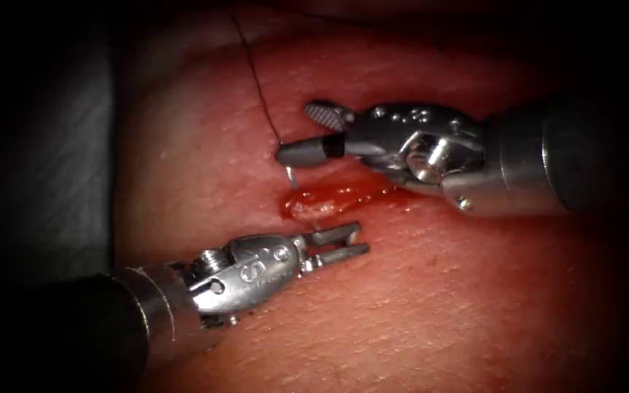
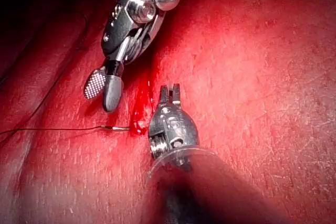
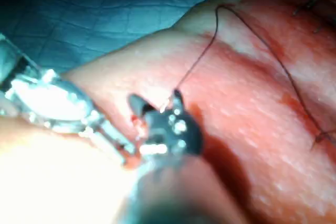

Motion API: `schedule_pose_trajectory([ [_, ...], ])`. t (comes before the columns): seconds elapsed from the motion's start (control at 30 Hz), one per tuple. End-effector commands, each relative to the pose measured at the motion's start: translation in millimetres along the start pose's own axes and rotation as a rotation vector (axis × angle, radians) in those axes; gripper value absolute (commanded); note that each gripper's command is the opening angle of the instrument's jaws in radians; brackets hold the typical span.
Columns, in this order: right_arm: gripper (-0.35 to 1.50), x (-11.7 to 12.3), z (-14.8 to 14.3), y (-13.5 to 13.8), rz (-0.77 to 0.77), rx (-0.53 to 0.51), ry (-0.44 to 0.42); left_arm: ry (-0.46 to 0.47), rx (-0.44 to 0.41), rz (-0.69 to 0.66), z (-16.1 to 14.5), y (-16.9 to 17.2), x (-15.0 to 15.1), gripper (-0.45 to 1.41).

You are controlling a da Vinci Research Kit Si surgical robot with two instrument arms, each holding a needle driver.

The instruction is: Wound Closure

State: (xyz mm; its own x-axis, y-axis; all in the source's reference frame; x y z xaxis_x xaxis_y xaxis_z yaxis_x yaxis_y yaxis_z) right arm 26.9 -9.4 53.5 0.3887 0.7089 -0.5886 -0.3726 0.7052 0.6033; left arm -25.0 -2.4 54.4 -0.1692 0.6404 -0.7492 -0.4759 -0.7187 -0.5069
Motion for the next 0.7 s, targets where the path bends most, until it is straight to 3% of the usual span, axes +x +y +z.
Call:
schedule_pose_trajectory([
  [0.03,0.63,-1.3,0.2,-0.9,-0.011,0.043,-0.004,0.005,-0.005,-0.023,0.6,0.3,-0.5,-0.45],
  [0.13,0.64,-2.4,-1.1,-1.6,-0.034,0.079,0.002,0.026,-0.048,-0.094,0.3,0.5,0.0,-0.45],
  [0.43,0.56,-3.9,-3.5,-1.9,-0.047,0.056,0.016,0.035,-0.128,-0.237,-0.6,1.1,1.1,-0.45],
  [0.57,0.44,-4.1,-4.9,-2.0,-0.052,0.020,0.044,0.025,-0.162,-0.276,-1.2,1.5,1.5,-0.45],
  [0.63,0.22,-4.1,-6.0,-2.1,-0.055,0.003,0.066,0.019,-0.180,-0.298,-1.5,1.7,2.0,-0.45],
  [0.7,0.15,-4.2,-6.6,-2.2,-0.055,-0.009,0.072,0.014,-0.191,-0.321,-1.8,1.9,2.4,-0.45],
])
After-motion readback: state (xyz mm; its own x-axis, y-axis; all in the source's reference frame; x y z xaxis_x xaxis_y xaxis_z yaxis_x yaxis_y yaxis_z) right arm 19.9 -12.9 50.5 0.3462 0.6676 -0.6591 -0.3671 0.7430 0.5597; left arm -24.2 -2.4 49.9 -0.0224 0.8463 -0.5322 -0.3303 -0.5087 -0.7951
